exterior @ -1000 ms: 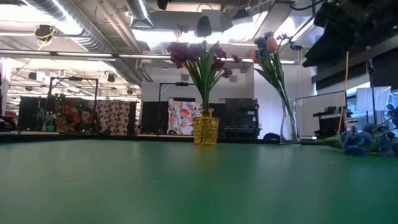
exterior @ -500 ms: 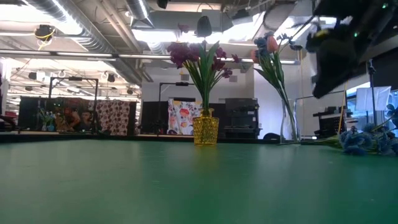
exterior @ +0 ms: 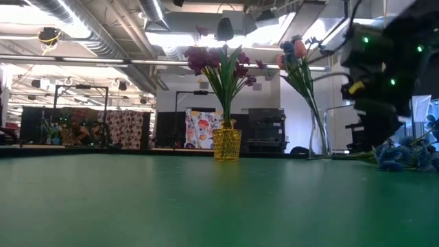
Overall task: Sort flowers into vase by color
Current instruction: Put the blue flowers into the transparent vase
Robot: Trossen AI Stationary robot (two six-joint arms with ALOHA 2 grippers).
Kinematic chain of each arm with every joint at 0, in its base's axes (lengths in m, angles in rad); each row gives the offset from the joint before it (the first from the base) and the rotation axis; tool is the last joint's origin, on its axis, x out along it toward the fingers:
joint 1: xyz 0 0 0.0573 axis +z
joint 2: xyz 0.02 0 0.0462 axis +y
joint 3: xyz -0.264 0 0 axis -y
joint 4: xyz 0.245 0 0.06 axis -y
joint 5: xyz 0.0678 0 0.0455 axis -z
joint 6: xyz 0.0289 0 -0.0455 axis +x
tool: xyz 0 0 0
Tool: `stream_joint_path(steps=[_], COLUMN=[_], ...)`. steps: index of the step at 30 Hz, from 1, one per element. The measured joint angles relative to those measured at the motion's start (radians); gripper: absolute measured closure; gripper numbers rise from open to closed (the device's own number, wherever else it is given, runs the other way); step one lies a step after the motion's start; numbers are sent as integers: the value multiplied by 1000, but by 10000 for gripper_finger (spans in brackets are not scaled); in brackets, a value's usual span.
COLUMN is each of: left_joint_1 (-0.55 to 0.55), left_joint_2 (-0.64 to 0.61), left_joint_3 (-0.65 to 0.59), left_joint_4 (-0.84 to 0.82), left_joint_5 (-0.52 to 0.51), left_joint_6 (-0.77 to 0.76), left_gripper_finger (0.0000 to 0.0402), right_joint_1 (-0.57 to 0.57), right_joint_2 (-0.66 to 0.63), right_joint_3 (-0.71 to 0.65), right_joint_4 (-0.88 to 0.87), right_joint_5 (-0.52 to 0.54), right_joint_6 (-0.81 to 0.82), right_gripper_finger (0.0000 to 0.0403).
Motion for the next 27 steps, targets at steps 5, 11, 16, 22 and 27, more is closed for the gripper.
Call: stream_joint_path(steps=[5,11,16,22,27], left_joint_1=[0,1,1,1,-2], left_joint_2=[0,0,0,0,0], left_joint_3=[0,0,0,0,0], left_joint_4=[0,0,0,0,-7], left_joint_5=[0,-8,-18,-27,-17], left_joint_6=[1,1,1,-4,-66], left_gripper_finger=[264,264,264,264,264], right_joint_1=[-1,-1,0,2,87], right_joint_2=[-1,-1,-1,-1,-1], right_joint_3=[-96,-113,-114,-114,-85], right_joint_4=[116,122,167,303,369], right_joint_5=[-28,-23,-122,-414,-468], right_joint_6=[35,53,40,-55,-104], right_gripper_finger=[191,216,298,392,376])
